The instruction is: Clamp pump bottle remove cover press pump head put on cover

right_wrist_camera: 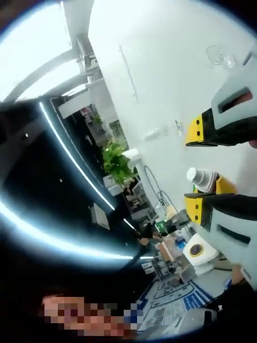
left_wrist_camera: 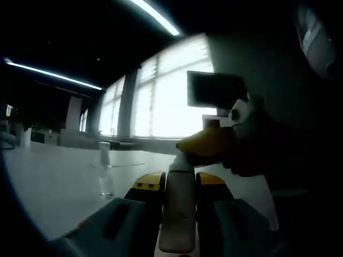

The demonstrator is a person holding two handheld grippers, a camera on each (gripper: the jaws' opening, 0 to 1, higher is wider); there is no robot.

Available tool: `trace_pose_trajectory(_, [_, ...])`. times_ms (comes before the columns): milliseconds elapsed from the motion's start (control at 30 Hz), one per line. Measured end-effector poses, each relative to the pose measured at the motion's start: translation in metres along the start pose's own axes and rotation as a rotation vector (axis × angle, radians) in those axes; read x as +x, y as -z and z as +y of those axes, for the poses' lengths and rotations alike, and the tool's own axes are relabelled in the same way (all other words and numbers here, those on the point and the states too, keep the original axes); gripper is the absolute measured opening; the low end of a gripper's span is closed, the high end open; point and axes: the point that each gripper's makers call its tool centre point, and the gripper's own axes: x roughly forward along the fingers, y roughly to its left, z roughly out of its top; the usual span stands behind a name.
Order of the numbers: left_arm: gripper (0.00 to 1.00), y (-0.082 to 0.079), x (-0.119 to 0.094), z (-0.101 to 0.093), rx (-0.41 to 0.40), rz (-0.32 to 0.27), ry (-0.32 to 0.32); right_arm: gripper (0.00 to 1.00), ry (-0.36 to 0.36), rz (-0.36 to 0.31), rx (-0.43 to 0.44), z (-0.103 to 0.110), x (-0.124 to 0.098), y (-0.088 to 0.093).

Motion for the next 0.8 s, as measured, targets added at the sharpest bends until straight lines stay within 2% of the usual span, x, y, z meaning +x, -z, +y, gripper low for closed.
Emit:
trace_pose_trajectory(200, [0.13,0.000,0.000,0.000,0.011,0.000,-0.006,0.23,-0.017,0.044,0.022,0.006,0.004,0.012])
trace_pose_trajectory(367, [0.13,0.002,0.001,0.000,0.040,0.012,-0.013,0.14,-0.026,0.059,0.056,0.010,0.006,0.018])
trace_pose_trajectory(500, [0.13,0.003,0.000,0.001,0.045,0.013,-0.016,0.14,-0.026,0.054,0.060,0.011,0.006,0.017])
trace_pose_trajectory(667, [0.13,0.005,0.001,0.001,0.069,0.025,-0.021,0.13,-0.014,0.044,-0.014,0.014,0.005,0.016])
trace_pose_trajectory(800, [0.13,0.006,0.001,0.000,0.072,0.035,-0.022,0.12,0.007,0.044,-0.127,0.018,0.005,0.014])
